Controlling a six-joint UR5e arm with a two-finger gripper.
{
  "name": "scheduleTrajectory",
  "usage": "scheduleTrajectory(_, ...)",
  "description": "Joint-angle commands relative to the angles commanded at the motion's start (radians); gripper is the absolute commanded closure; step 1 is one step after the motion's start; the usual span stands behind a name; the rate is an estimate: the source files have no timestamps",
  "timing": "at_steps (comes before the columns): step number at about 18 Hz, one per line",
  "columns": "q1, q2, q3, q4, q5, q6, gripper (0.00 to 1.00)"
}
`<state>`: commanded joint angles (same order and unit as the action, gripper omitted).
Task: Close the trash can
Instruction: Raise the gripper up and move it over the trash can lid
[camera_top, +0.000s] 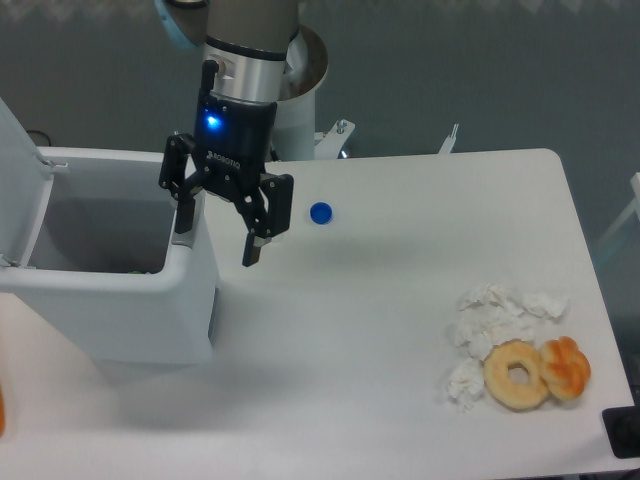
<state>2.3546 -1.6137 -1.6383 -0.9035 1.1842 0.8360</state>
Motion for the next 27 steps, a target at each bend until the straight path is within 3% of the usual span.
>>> scheduleTrajectory(8,-0.005,0.005,0.024,0.006,-0.008,-0.014,0.0)
scheduleTrajectory(13,-0.011,0.064,0.0,0.003,-0.011,-0.058,0.0)
scheduleTrajectory(17,-0.024,0.09,0.0,0.003,-0.014,-0.199,0.0)
scheduleTrajectory(27,-0.123,0.233,-0.028,0.002,-0.141,-0.468,0.0)
